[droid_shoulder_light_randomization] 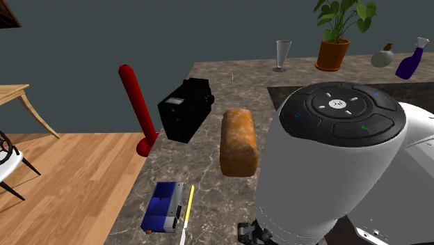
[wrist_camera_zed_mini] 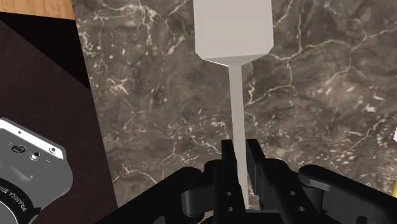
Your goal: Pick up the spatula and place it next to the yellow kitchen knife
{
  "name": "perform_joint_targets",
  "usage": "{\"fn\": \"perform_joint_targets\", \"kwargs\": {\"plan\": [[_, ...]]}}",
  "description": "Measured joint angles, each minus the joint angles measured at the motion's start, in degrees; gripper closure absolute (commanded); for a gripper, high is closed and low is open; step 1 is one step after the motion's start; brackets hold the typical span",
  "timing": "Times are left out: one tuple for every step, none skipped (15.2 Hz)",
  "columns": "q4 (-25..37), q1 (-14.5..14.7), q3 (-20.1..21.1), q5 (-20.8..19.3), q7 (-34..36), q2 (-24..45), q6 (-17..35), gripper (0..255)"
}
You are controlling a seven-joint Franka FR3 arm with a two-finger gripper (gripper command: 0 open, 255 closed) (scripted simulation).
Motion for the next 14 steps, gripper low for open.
{"fn": "perform_joint_targets", "kwargs": {"plan": [[1.1, -0.7, 1.9, -0.3, 1.6, 0.9, 0.1, 255], [2.1, -1.1, 3.4, -0.5, 3.1, 1.4, -0.1, 255], [4.0, -2.7, 6.2, -1.4, 5.0, 3.0, 0.0, 255], [5.2, -3.9, 8.7, -2.0, 6.7, 4.1, 0.1, 255], [7.3, -6.4, 12.3, -3.3, 8.8, 5.9, 0.0, 255], [9.3, -9.3, 16.6, -4.5, 11.1, 7.6, 0.0, 255], [11.0, -12.0, 20.1, -5.4, 12.6, 8.7, -0.1, 255], [11.4, -13.4, 22.1, -5.6, 13.3, 9.1, 0.3, 255], [11.4, -14.8, 23.8, -5.8, 13.7, 9.4, 0.9, 255], [11.0, -15.6, 24.8, -5.7, 13.8, 9.5, 1.5, 255], [10.7, -16.2, 25.6, -5.7, 13.9, 9.5, 2.1, 255], [10.2, -17.2, 26.9, -5.5, 14.0, 9.5, 2.9, 255], [9.6, -17.4, 27.3, -5.4, 13.9, 9.5, 3.6, 255], [9.3, -18.2, 28.2, -5.3, 13.9, 9.4, 4.1, 255]]}}
